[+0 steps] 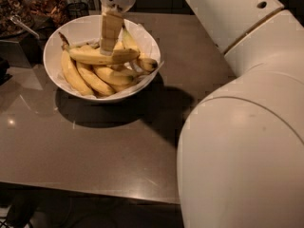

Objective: Pick banana from white bowl

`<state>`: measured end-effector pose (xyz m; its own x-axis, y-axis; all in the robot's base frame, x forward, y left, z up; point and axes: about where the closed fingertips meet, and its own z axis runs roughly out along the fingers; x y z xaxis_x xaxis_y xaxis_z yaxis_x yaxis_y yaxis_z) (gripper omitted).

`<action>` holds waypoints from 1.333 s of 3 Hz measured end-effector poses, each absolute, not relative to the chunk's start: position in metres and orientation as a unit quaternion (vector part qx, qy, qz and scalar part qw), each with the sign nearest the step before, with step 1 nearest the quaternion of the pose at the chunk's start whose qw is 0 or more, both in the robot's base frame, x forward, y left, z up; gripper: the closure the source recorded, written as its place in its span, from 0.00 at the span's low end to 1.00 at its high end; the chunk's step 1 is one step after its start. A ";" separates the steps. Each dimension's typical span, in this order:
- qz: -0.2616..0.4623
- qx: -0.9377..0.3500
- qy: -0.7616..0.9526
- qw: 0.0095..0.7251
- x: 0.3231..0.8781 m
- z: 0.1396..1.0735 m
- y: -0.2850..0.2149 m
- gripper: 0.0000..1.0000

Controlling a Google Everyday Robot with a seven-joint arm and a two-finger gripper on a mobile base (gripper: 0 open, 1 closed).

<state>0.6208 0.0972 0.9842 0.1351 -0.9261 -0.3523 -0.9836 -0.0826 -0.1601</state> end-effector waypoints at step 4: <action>0.106 -0.719 0.675 0.126 0.640 0.916 0.108 0.53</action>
Offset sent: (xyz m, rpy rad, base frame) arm -0.0011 -0.0001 -0.0634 -0.0817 0.2318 0.0165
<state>0.6401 0.1077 0.9165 0.0669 -0.9442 -0.3225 -0.9976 -0.0580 -0.0371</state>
